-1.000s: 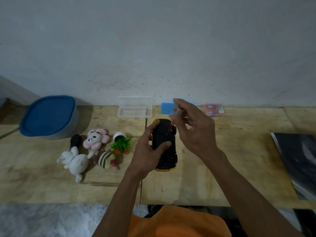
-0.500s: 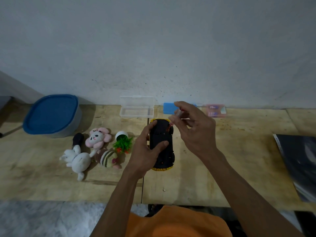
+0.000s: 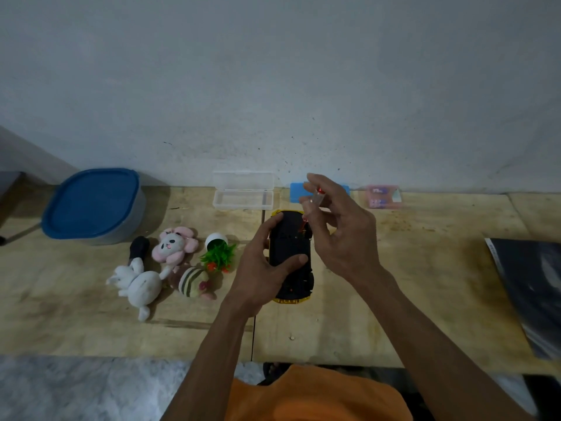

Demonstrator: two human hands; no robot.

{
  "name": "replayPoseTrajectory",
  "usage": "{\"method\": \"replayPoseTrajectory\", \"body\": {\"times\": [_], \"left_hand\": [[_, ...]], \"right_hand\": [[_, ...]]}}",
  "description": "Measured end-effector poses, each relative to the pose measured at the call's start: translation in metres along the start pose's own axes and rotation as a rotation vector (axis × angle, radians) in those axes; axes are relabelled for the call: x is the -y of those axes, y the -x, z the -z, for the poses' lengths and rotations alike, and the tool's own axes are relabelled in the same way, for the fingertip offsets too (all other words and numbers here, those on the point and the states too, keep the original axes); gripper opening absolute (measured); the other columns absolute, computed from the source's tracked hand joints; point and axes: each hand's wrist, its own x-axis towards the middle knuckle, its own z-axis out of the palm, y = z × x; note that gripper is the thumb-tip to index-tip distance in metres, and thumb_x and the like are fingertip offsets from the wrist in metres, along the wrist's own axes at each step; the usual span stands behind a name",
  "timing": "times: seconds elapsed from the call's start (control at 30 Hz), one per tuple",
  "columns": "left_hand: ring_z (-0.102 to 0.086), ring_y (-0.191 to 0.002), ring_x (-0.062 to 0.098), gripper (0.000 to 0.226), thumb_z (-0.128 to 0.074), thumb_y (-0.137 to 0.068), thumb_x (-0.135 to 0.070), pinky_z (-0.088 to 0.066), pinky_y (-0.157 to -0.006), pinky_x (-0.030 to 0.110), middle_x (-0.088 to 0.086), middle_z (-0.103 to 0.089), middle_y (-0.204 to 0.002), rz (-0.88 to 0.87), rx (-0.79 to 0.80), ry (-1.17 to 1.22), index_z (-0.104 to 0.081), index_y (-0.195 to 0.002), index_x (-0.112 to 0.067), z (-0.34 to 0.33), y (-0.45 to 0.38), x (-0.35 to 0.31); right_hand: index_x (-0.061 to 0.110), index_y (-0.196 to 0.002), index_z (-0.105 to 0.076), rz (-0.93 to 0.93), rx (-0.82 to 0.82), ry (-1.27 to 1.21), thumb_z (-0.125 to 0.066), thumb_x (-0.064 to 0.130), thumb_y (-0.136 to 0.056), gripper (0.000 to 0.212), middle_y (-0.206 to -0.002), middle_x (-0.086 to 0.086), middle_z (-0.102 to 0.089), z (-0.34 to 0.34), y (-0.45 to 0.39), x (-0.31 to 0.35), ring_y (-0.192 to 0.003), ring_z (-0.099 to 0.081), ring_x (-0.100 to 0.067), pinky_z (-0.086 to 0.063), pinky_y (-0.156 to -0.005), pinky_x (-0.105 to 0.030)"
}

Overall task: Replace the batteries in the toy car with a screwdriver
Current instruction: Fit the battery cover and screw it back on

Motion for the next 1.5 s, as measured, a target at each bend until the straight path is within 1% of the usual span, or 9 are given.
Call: {"method": "replayPoseTrajectory", "body": {"times": [0.4,0.53,0.8,0.97,1.1,1.23,1.3,1.4,1.5], "left_hand": [[-0.064,-0.114,0.018,0.08,-0.079,-0.087,-0.019,-0.062,-0.084,0.048,-0.001,-0.057,-0.132,0.018,-0.009,0.008,-0.035,-0.145,-0.054,0.0,0.001,0.005],[-0.065,-0.117,0.025,0.079,-0.075,-0.091,-0.023,-0.062,-0.084,0.048,0.004,-0.056,-0.136,0.065,-0.042,0.075,-0.03,-0.146,-0.058,0.002,0.004,0.009],[-0.072,-0.105,0.023,0.054,-0.056,-0.096,-0.037,-0.06,-0.079,0.041,0.0,-0.071,-0.126,0.212,-0.116,0.481,-0.041,-0.148,-0.04,0.0,0.008,0.009],[-0.067,-0.085,0.025,0.051,-0.046,-0.105,-0.036,-0.059,-0.066,0.037,0.016,-0.061,-0.116,0.289,0.042,0.751,-0.044,-0.148,-0.008,0.004,0.009,0.007],[-0.066,-0.098,0.026,0.059,-0.05,-0.103,-0.039,-0.059,-0.072,0.038,0.018,-0.05,-0.137,0.361,0.119,0.908,-0.039,-0.152,-0.009,0.004,0.009,0.006],[-0.064,-0.104,0.033,0.062,-0.045,-0.1,-0.046,-0.06,-0.081,0.041,0.022,-0.06,-0.126,0.4,0.073,0.918,-0.046,-0.148,-0.006,-0.004,0.006,0.005],[-0.062,-0.111,0.04,0.067,-0.044,-0.099,-0.054,-0.058,-0.084,0.053,0.021,-0.062,-0.121,0.464,0.09,0.936,-0.047,-0.148,-0.009,-0.01,0.006,0.005],[-0.051,-0.127,0.053,0.063,-0.054,-0.097,-0.053,-0.034,-0.102,0.078,0.026,-0.052,-0.139,0.409,0.141,0.874,-0.041,-0.151,-0.025,-0.014,0.007,0.011],[-0.05,-0.131,0.05,0.051,-0.052,-0.101,-0.039,-0.035,-0.106,0.074,0.013,-0.049,-0.15,0.259,0.088,0.704,-0.036,-0.147,-0.051,-0.017,0.009,0.01]], "right_hand": [[0.015,-0.132,-0.059,-0.14,-0.072,-0.063,-0.071,0.017,-0.092,0.042,-0.097,-0.002,-0.073,-0.008,0.004,-0.003,-0.088,-0.073,-0.011,-0.06,-0.079,-0.022],[0.02,-0.134,-0.056,-0.264,-0.104,-0.163,-0.07,0.016,-0.093,0.043,-0.093,-0.005,-0.073,-0.01,0.006,-0.005,-0.086,-0.074,-0.014,-0.063,-0.078,-0.036],[0.013,-0.136,-0.055,-0.566,-0.377,-0.487,-0.067,0.009,-0.093,0.044,-0.094,-0.001,-0.076,0.0,0.006,0.009,-0.084,-0.076,-0.024,-0.062,-0.078,-0.043],[0.017,-0.134,-0.057,-0.672,-0.442,-0.545,-0.068,0.008,-0.092,0.044,-0.105,-0.005,-0.075,0.007,0.003,0.012,-0.087,-0.076,-0.028,-0.062,-0.078,-0.047],[0.022,-0.129,-0.059,-0.69,-0.467,-0.573,-0.068,0.008,-0.091,0.042,-0.109,-0.013,-0.073,0.013,0.001,0.018,-0.085,-0.076,-0.028,-0.062,-0.078,-0.045],[0.02,-0.132,-0.058,-0.697,-0.478,-0.593,-0.069,0.009,-0.09,0.044,-0.108,-0.013,-0.072,0.022,-0.003,0.024,-0.086,-0.076,-0.027,-0.062,-0.077,-0.044],[0.02,-0.132,-0.058,-0.701,-0.483,-0.594,-0.069,0.008,-0.09,0.045,-0.109,-0.012,-0.072,0.026,-0.004,0.026,-0.086,-0.076,-0.027,-0.062,-0.077,-0.044],[0.021,-0.133,-0.058,-0.703,-0.489,-0.587,-0.069,0.01,-0.09,0.045,-0.114,-0.011,-0.071,0.03,-0.004,0.026,-0.089,-0.076,-0.027,-0.062,-0.078,-0.044],[0.021,-0.131,-0.059,-0.713,-0.505,-0.589,-0.069,0.008,-0.09,0.044,-0.107,-0.007,-0.074,0.032,0.0,0.024,-0.088,-0.076,-0.028,-0.062,-0.077,-0.044]]}}
